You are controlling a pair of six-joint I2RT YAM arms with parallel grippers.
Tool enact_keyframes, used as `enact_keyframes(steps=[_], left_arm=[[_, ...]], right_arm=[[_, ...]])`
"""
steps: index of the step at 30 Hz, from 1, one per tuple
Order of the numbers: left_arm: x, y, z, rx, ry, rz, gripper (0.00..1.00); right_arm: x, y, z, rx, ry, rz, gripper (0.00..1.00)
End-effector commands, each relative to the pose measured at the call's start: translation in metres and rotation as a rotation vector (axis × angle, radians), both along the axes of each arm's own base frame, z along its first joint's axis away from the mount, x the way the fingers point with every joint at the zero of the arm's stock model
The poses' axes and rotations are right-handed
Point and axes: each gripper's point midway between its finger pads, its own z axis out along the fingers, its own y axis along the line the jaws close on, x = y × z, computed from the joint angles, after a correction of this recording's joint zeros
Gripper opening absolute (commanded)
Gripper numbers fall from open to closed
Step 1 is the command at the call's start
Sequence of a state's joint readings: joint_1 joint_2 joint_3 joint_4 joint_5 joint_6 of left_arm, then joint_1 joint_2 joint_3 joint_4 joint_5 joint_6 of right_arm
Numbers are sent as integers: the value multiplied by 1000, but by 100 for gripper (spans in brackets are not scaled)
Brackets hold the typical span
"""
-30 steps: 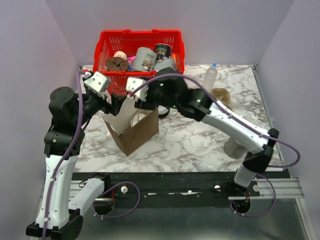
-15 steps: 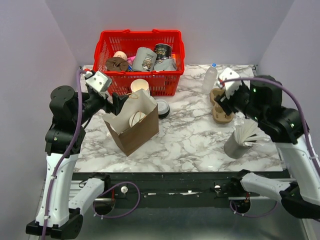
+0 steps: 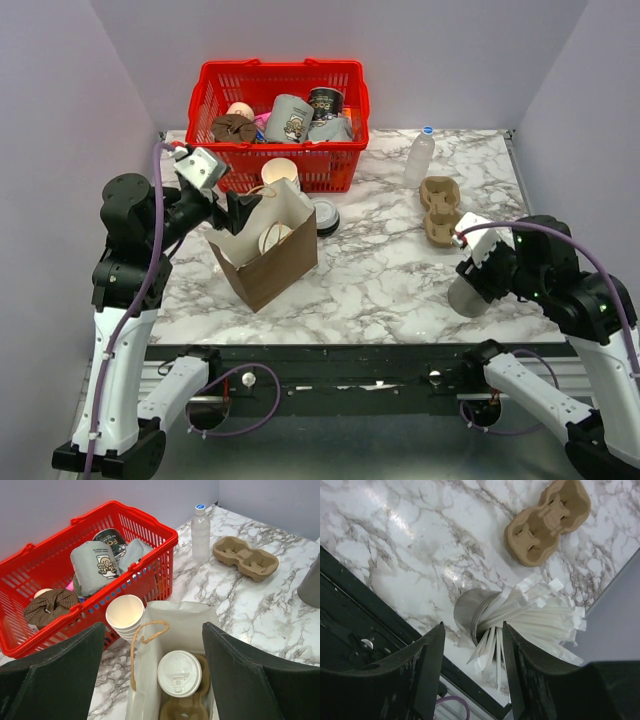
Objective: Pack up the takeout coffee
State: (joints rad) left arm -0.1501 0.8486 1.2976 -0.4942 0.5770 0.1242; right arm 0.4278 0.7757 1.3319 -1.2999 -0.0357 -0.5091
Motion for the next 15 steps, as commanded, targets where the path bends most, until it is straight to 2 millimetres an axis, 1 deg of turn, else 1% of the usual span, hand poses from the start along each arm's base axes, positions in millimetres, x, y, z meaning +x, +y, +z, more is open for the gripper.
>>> enact_keyframes(steps=[1, 3, 4, 5, 12, 15], left_arm=[[-2, -6, -2, -4, -9, -40, 87], [-1, -6, -4, -5, -6, -38, 86], [-1, -6, -5, -6, -3, -40, 86], [-2, -6, -6, -8, -1, -40, 87], [-8, -3, -10, 6, 5, -28, 87], [-10, -3, -11, 8, 10, -30, 87]], right_arm=[[-44, -36, -50, -210, 225, 10, 56], [-43, -38, -56, -231, 246, 15, 52], [-43, -38, -59, -238, 259, 16, 47], [-41, -40, -65, -262, 284, 4, 45], [-36, -56, -70, -383, 280, 18, 44], [-35, -62, -69, -417, 271, 15, 44]])
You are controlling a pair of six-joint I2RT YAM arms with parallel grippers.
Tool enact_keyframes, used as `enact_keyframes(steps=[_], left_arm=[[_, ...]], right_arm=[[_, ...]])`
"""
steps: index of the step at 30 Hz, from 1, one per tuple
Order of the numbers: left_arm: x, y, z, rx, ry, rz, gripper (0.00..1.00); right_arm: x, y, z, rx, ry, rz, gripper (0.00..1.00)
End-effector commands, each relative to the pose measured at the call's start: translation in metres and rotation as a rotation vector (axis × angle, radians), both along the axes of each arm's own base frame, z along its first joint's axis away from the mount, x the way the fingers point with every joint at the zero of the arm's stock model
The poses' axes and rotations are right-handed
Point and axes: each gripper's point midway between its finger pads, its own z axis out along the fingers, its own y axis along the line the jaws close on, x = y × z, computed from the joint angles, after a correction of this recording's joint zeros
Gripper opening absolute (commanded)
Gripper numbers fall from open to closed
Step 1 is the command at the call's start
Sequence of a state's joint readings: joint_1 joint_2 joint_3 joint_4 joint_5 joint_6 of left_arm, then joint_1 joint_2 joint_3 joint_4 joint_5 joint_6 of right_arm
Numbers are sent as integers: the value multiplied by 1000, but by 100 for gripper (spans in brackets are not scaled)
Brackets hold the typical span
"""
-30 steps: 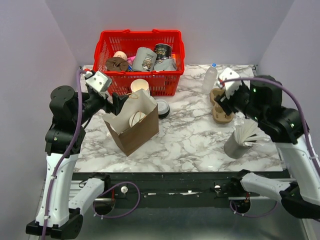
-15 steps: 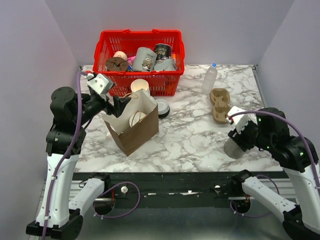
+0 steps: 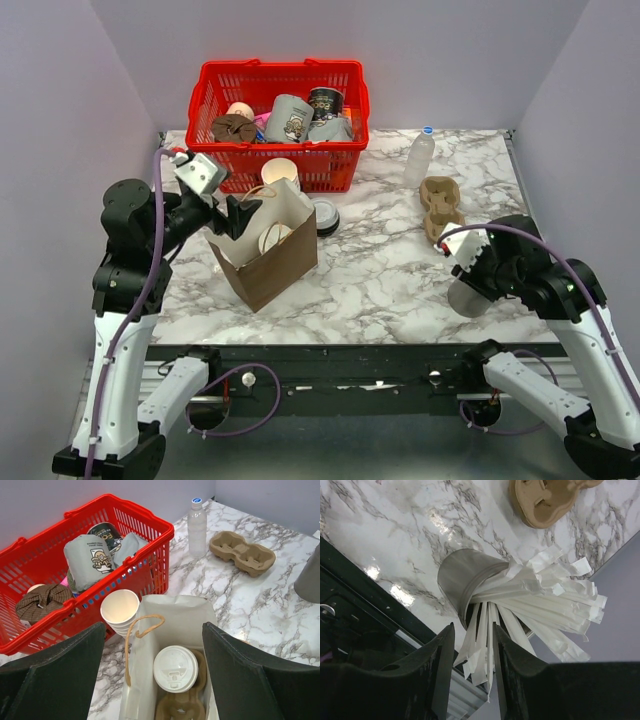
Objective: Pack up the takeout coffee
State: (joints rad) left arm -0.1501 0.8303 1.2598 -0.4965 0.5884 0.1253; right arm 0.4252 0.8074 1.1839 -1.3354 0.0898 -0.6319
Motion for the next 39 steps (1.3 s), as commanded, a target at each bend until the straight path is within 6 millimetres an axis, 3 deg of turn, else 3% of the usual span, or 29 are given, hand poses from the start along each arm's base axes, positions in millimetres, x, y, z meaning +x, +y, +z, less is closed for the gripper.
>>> enact_keyframes(steps=[1, 9, 17, 21, 25, 27, 31, 36, 39], left_arm=[[-7, -1, 1, 5, -13, -20, 87], [-6, -3, 1, 7, -16, -32, 87], [-7, -3, -2, 4, -10, -33, 87], [-6, -3, -6, 7, -6, -31, 87], [-4, -4, -7, 5, -4, -32, 87], [-3, -4, -9, 5, -3, -37, 86], [1, -6, -7, 5, -10, -41, 86], [8, -6, -3, 6, -19, -40, 87], [11, -7, -2, 12, -25, -40, 87]], right_arm=[[-37, -35, -16, -177, 143, 0, 44], [-43, -43, -27, -218, 149, 22, 43], [-42, -36, -31, -199, 188, 41, 37], [-42, -36, -32, -210, 196, 51, 26], [-41, -36, -31, -212, 193, 56, 1], [-40, -33, -29, -196, 191, 66, 1], [-25, -13, 0, -99, 108, 94, 1], [5, 9, 55, 14, -88, 122, 1], [16, 17, 78, 51, -175, 148, 1]])
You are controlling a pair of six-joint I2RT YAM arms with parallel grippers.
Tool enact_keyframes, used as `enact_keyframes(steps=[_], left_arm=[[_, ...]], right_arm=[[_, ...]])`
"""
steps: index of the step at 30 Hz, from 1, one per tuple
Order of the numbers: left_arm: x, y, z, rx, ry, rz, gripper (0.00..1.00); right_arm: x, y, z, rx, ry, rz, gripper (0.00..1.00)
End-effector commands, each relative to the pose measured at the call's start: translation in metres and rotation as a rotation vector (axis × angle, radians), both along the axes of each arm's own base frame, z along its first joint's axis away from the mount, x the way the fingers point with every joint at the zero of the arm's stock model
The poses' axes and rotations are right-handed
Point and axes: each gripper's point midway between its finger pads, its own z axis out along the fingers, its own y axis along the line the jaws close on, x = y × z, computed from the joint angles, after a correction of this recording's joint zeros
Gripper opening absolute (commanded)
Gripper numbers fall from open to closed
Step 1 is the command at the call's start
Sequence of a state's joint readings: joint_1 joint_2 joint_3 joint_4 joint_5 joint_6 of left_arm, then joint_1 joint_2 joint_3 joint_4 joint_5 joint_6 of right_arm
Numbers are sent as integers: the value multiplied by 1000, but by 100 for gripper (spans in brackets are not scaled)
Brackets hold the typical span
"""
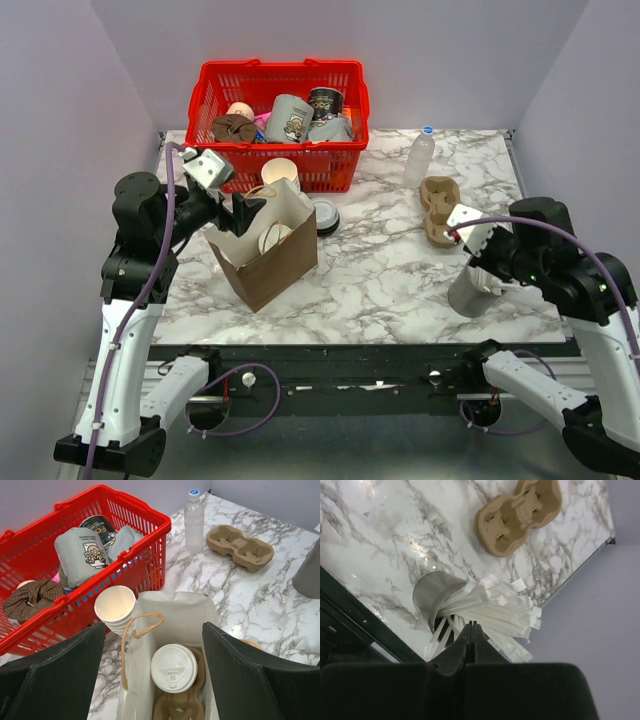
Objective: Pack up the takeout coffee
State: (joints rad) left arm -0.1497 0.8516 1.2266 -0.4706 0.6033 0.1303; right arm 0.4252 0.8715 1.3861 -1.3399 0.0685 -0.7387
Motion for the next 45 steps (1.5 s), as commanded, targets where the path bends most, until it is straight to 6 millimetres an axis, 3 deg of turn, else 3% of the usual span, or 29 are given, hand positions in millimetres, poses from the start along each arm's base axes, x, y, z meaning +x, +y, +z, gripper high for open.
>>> enact_keyframes(steps=[1, 7, 8, 10, 11, 13, 17, 22, 26, 31, 32, 34, 35, 37, 39, 41, 45], left_arm=[[3, -3, 12, 8, -56, -24, 87], [11, -4, 13, 13, -53, -25, 87], [11, -4, 16, 13, -56, -22, 87], [16, -4, 15, 9, -40, -18, 87], [17, -4, 18, 7, -39, -18, 87], [21, -5, 17, 3, -23, -18, 87], [29, -3, 22, -1, -17, 7, 87], [38, 9, 27, 17, -14, 93, 87], [33, 24, 34, 59, -37, 166, 87], [28, 42, 36, 116, -65, 249, 87], [26, 47, 37, 121, -69, 272, 87], [25, 50, 39, 129, -80, 288, 87], [25, 52, 40, 129, -82, 299, 87], [25, 59, 41, 129, -86, 338, 87], [25, 68, 45, 127, -96, 386, 87], [25, 75, 49, 129, -108, 418, 87], [19, 94, 53, 150, -132, 509, 88]], right_arm=[[-1, 10, 33, 59, -78, 63, 1], [6, 34, 78, 166, -141, 143, 1], [4, 36, 101, 190, -181, 158, 1], [2, 43, 119, 225, -176, 178, 1], [6, 47, 145, 253, -228, 188, 1], [7, 55, 166, 301, -260, 211, 1], [20, 80, 208, 413, -337, 276, 1], [47, 128, 249, 636, -406, 386, 1], [65, 163, 282, 806, -412, 466, 1], [76, 207, 308, 962, -383, 577, 1], [83, 217, 302, 972, -359, 586, 1], [78, 235, 307, 997, -349, 636, 1], [88, 250, 299, 999, -317, 643, 1], [77, 267, 317, 1047, -334, 704, 1], [83, 289, 322, 1075, -339, 737, 1], [75, 308, 332, 1116, -361, 789, 1], [71, 346, 324, 1155, -325, 842, 1]])
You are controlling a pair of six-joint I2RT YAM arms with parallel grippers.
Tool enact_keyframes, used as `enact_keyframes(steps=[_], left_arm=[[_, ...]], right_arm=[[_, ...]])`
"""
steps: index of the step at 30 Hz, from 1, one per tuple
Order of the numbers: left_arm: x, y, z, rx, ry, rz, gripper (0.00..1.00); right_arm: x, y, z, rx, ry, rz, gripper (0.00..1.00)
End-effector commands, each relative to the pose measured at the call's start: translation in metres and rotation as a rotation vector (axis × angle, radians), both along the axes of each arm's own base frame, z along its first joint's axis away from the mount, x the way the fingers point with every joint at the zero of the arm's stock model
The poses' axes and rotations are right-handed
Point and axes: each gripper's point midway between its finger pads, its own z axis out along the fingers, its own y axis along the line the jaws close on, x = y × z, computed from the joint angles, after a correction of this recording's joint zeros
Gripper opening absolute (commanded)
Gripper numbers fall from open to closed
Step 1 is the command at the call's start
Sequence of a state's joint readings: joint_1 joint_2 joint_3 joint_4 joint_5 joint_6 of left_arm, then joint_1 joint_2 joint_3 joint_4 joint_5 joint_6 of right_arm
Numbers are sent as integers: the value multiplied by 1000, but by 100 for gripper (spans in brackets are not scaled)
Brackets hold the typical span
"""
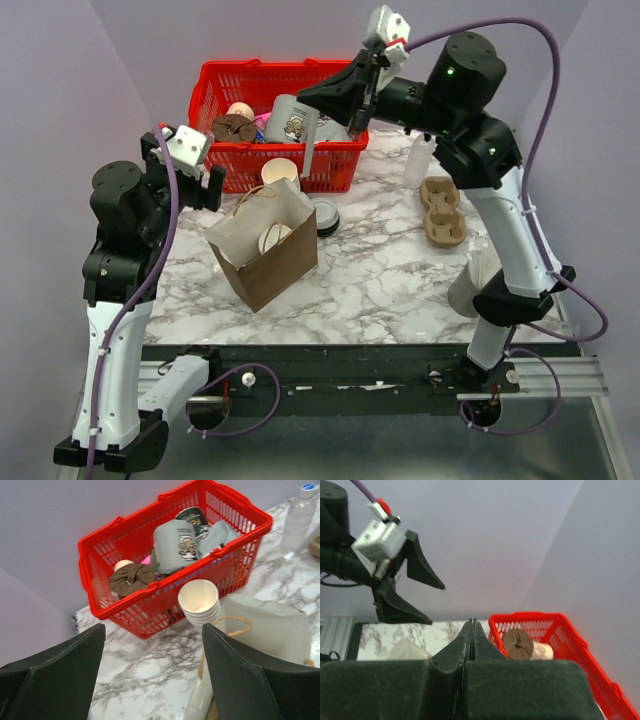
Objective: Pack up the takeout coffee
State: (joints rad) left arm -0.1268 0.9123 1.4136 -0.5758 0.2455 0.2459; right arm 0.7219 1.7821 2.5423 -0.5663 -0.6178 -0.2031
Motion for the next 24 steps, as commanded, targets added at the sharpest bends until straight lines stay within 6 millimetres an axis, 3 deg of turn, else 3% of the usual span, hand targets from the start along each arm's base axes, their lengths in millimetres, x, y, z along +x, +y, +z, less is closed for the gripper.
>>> enact_keyframes(steps=[1, 7, 14, 15, 16, 17, 19, 20, 21, 22, 24], left_arm=[[-11, 34, 14, 34, -54, 163, 88], [-24, 46, 15, 70, -78, 215, 89], [-35, 51, 15, 65, -87, 234, 90], [-36, 52, 14, 62, -88, 238, 90], [-37, 52, 14, 58, -88, 238, 90], [-38, 53, 14, 55, -91, 241, 90], [-39, 53, 14, 51, -91, 238, 90], [-39, 52, 15, 47, -92, 235, 90], [-40, 52, 15, 45, -95, 233, 90], [-40, 50, 16, 44, -96, 223, 90], [-38, 47, 16, 34, -97, 207, 91]], right_arm=[[-17, 39, 17, 92, -22, 110, 1], [-45, 88, -10, 52, 23, 231, 1], [-46, 138, -75, -50, 173, 314, 1], [-44, 146, -87, -68, 193, 324, 5], [-46, 150, -93, -79, 203, 343, 19], [-47, 152, -96, -84, 210, 348, 43], [-49, 149, -90, -72, 217, 335, 65], [-50, 145, -82, -59, 209, 321, 91], [-50, 140, -73, -43, 200, 301, 100], [-47, 124, -50, 2, 172, 226, 100], [-37, 109, -43, 9, 147, 130, 100]])
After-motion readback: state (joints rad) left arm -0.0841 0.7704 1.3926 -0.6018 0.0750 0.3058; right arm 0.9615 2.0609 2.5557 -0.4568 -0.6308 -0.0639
